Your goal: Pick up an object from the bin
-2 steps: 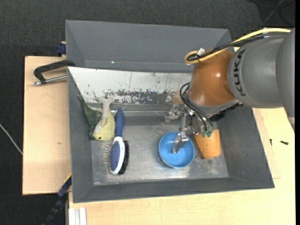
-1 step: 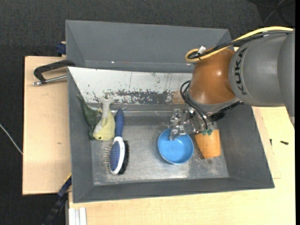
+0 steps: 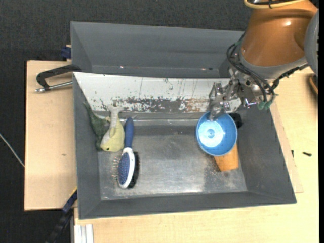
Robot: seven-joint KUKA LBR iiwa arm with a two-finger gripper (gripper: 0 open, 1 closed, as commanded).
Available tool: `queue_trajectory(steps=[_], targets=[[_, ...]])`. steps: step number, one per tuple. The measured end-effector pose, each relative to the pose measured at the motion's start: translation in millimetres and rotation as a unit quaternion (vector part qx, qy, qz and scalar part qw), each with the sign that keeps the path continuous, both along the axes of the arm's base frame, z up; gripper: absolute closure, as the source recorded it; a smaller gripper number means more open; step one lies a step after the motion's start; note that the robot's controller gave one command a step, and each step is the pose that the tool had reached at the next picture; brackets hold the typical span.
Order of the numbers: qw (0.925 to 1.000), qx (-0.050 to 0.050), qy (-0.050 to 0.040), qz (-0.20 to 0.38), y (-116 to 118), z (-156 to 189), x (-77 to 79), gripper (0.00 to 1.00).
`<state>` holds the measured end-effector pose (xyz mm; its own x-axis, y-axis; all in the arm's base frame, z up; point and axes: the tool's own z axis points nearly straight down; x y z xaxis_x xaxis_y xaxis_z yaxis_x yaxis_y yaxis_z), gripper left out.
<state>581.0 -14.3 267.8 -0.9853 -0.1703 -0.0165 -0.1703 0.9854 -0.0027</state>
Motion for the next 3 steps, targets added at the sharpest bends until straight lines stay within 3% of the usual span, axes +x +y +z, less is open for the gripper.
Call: queue_trajectory(steps=[1, 2, 3], targets=[[1.0000, 0.000, 0.0048, 0.000, 0, -5, -1.3, 0.00], [0.9918, 0.000, 0.0107, 0.127, 35, -174, 1.5, 0.00], [0.9920, 0.000, 0.0069, 0.126, 35, -170, 3.7, 1.00]])
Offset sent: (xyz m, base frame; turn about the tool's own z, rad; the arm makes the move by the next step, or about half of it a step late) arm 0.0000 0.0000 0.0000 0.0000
